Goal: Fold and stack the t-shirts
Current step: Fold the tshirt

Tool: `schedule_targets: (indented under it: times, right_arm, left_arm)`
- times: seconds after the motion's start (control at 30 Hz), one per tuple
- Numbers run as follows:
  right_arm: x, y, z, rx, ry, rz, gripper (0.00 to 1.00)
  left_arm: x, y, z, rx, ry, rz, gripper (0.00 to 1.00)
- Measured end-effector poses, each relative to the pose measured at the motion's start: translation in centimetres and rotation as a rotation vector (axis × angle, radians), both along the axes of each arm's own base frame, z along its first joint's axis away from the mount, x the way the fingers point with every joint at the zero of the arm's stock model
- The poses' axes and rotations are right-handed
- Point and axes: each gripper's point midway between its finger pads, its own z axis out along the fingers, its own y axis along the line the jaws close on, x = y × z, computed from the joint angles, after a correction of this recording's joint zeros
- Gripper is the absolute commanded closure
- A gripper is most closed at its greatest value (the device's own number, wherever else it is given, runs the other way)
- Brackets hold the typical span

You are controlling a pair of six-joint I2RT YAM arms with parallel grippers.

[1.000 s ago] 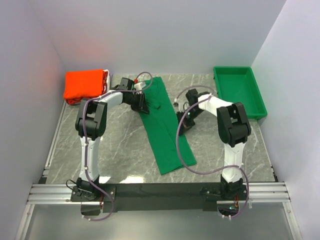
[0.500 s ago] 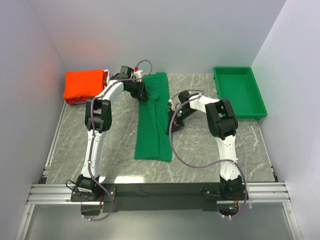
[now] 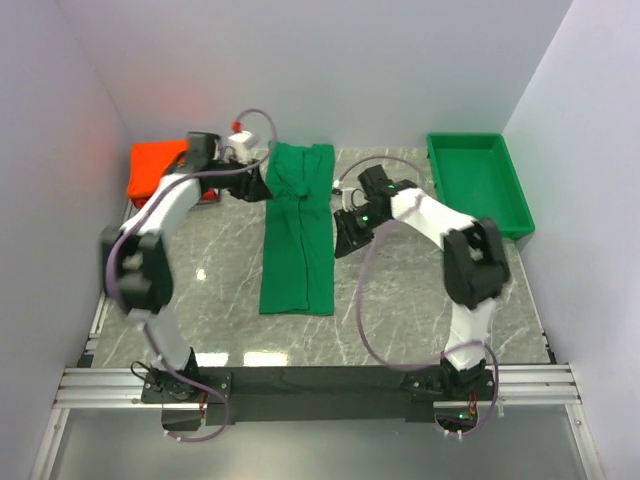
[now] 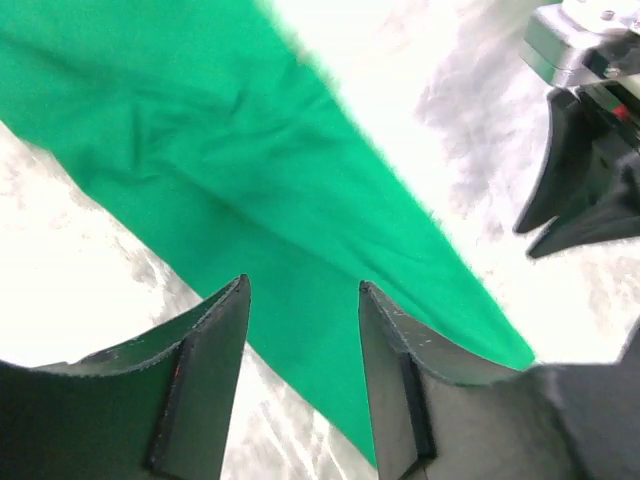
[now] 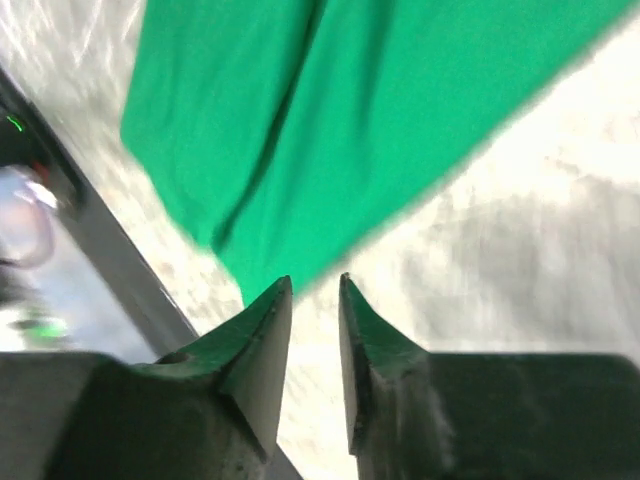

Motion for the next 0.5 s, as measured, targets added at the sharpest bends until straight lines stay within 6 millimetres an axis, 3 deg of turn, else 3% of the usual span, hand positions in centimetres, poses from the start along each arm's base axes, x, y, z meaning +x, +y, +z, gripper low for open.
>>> schedule_targets:
  times: [0.13, 0.2, 0.23, 0.27, 0.37, 0.5]
  right_arm:
    - [-2.8, -2.1, 5.2, -0.027, -0.311, 0.095, 0.48]
    - [-5.2, -2.2, 6.9, -0.043, -0.467, 0.178, 0.46]
    - [-6.3, -2.0, 7.3, -0.05, -0.546, 0.227, 0.39]
    - [-8.1, -1.5, 7.3, -0.055, -0.609, 0.293, 0.39]
    - [-12.0, -0.6, 5.7, -0.074, -0.723, 0.46, 0.39]
    - [-14.2, -0.8, 1.4, -0.153, -0.756, 0.594, 0.39]
  left_arm:
    - [-6.0, 2.7, 8.4, -0.014, -0.305, -0.067, 0.45]
    - [-9.1, 4.4, 10.0, 0.041, -0.439, -0.106, 0.44]
    - [-10.6, 4.8, 10.1, 0.07, -0.49, -0.133, 0.43]
    - [-12.3, 4.9, 9.6, 0.102, -0.533, -0.173, 0.43]
    - [-17.6, 4.8, 5.5, 0.173, -0.566, -0.318, 0.39]
    - [-24.0, 4.7, -1.4, 0.23, -0.532, -0.474, 0.34]
